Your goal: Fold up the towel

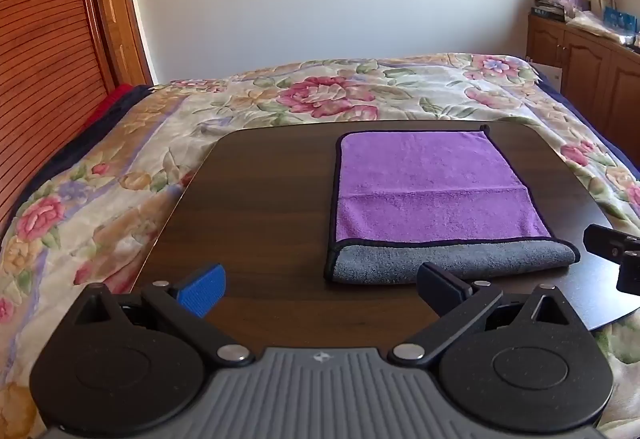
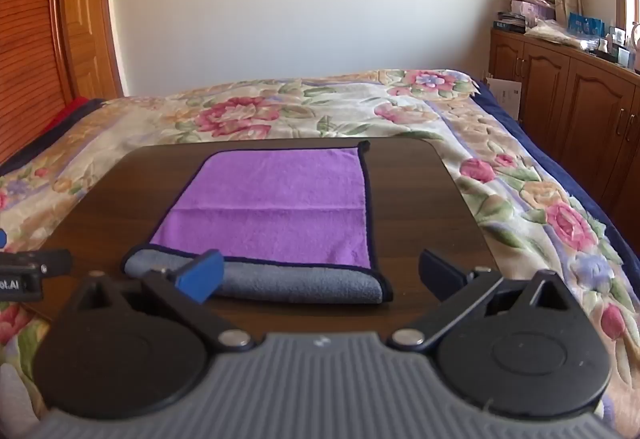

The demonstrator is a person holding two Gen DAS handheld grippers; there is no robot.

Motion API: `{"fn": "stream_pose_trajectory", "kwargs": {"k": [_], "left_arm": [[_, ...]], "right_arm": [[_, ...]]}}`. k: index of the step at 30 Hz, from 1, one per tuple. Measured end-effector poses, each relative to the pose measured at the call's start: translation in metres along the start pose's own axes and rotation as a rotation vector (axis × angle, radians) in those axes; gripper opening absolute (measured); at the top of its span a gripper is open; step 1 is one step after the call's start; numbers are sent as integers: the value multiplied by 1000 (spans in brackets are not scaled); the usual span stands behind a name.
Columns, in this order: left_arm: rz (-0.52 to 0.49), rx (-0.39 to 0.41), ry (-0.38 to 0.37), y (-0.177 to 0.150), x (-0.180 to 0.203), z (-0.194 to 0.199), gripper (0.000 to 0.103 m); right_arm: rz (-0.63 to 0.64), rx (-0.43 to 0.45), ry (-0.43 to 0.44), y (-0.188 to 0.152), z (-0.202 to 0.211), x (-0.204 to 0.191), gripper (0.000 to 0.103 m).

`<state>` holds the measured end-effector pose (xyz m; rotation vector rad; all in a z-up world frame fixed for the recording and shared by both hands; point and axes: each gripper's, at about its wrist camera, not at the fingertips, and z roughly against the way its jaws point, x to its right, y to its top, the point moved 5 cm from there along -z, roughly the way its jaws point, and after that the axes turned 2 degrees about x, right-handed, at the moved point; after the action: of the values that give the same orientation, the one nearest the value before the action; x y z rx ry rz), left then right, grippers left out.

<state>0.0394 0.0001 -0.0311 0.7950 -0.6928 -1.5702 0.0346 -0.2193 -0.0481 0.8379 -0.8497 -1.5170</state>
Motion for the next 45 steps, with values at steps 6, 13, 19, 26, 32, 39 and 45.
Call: {"fn": "stream_pose_trajectory", "kwargs": {"k": [6, 13, 19, 26, 32, 39, 45], "left_arm": [[-2, 6, 6, 0, 0, 0, 100], [-2, 8, 7, 0, 2, 0, 100], [-5, 12, 4, 2, -4, 2, 100], [18, 13, 11, 4, -14, 1, 100], [22, 12, 13, 5, -15, 0, 100], [18, 13, 13, 4, -15, 0, 100], [17, 12, 12, 5, -15, 0, 100]], "right_arm": [[1, 0, -1, 0, 0, 0, 103], [0, 0, 0, 0, 0, 1, 103], [0, 0, 0, 0, 0, 1, 103], [-4, -1, 2, 0, 1, 2, 103], [-5, -2, 1, 0, 1, 2, 103], [-5, -2, 2, 0, 0, 2, 103], [-5, -2, 2, 0, 0, 2, 103]]}}
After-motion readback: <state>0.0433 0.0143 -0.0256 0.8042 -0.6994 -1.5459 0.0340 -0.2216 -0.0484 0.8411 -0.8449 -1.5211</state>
